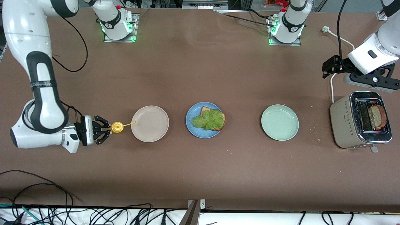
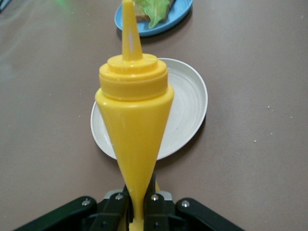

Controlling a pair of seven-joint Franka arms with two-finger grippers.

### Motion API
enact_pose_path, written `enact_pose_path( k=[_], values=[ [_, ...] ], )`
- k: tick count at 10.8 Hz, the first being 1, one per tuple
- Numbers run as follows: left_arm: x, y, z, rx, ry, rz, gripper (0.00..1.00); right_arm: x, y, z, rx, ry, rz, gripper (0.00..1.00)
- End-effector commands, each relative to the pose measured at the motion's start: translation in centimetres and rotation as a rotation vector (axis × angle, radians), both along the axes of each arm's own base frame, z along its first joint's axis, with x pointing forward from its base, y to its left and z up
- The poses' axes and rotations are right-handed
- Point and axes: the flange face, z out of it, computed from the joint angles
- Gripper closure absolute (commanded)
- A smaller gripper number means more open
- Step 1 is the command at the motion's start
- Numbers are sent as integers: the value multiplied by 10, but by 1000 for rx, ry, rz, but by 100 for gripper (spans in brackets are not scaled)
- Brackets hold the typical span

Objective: Make sandwich in blue plate with both arms
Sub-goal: 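Carry the mustard bottle with the right gripper over the blue plate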

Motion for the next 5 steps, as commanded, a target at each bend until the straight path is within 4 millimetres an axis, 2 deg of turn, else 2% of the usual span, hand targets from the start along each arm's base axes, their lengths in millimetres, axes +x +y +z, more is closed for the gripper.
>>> enact_pose_path(
  k=[1,4,5],
  values=[
    [1,1,2,-18,-6,-5,0,-9,72,45,-289,56,-46,100],
    [1,1,2,-18,-6,-5,0,-17,147,74,-512,68,-128,100],
    [1,0,2,-18,-6,-5,0,-24,172,77,-554,77,-140,100]
  ],
)
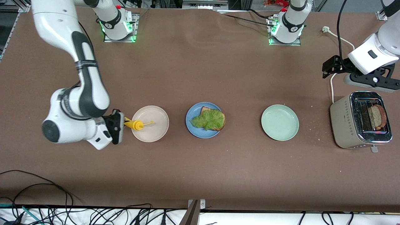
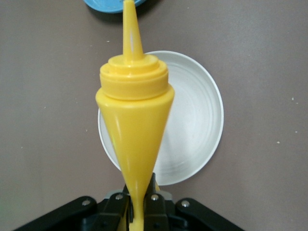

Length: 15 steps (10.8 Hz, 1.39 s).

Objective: Make sandwich in blue plate with both arms
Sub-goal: 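Carry the mustard bottle with the right gripper over the blue plate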

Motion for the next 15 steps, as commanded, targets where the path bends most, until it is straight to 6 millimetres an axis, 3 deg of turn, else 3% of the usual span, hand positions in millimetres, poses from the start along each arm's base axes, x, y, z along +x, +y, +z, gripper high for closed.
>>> enact_pose_path(
  k=[1,3,6,8,13,15],
  values=[
    [1,0,2,-18,-6,-6,0,-18,70,24,-182,2,-48,100],
    [1,0,2,-19,-6,-5,0,-40,132,39,-309,-27,-82,100],
    [1,-1,3,-19,-8,-2,0,-71,202,34,-502,-78,-98,100],
    [1,-1,3,-19,-8,-2,0,-103,250,34,-655,-168,-68,100],
    [1,0,3,-20,-7,-5,0,-137,305,8,-896,-295,8,100],
    [1,-1,3,-19,-8,-4,0,-138,311,-9,-918,-306,20,100]
  ],
)
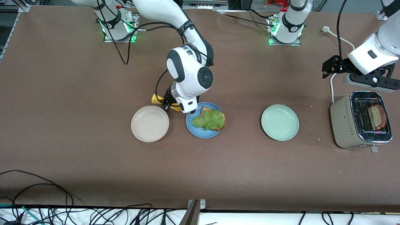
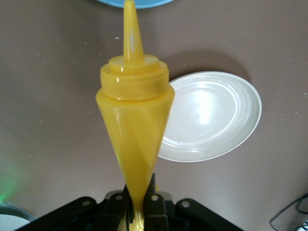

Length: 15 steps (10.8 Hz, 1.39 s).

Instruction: Make sandwich in blue plate with both arms

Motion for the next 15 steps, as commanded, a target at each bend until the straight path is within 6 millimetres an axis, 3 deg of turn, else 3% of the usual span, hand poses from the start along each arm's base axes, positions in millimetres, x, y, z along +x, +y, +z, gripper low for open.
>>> enact_pose_path(
  k=[1,3,8,12,14,15],
  values=[
    [1,0,3,-19,-7,-3,0,3,15,-20,-83,-43,28,100],
    [1,0,3,-20,-7,-5,0,6,19,-46,-114,-63,48,100],
    [1,0,3,-20,-7,-5,0,9,21,-53,-110,-89,42,100],
    [1,0,3,-20,-7,-5,0,11,18,-47,-91,-82,35,100],
    [1,0,3,-20,-7,-5,0,22,6,-36,-38,-50,3,100],
    [1,0,3,-20,-7,-5,0,35,-6,-14,37,-34,-18,100]
  ],
)
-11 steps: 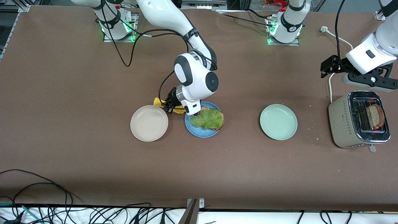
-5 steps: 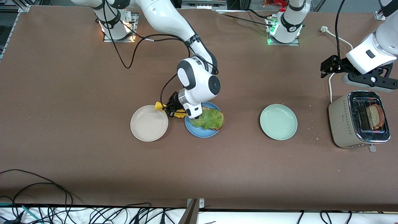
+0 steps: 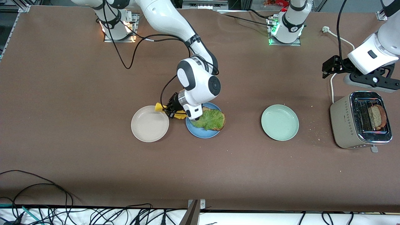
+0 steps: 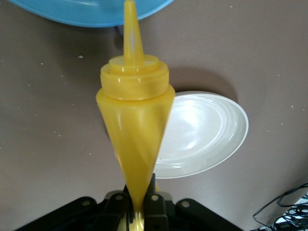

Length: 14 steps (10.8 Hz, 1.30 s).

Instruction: Make sandwich in blue plate with both arms

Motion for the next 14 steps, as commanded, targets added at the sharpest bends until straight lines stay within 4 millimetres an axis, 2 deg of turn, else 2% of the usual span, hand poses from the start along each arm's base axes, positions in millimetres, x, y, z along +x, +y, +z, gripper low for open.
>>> enact_pose_path(
  k=[1,4,7,8,9,11,13,14],
  values=[
    [2,4,2,-18,-4,0,0,28,-24,42,164,64,-28,100],
    [23,59,-27,-8,39,92,0,51,-76,87,381,148,-66,100],
    [52,135,-71,3,87,202,0,72,-148,117,579,239,-117,100],
    [62,160,-81,65,84,183,0,80,-169,119,647,253,-141,100],
    [69,177,-97,79,90,139,0,90,-189,116,724,279,-151,100],
    [72,233,-117,72,60,126,0,109,-238,108,884,315,-181,100],
    [74,269,-151,56,76,130,0,125,-286,103,1055,345,-128,100],
    [75,278,-163,56,77,140,0,133,-314,91,1148,356,-118,100]
  ],
)
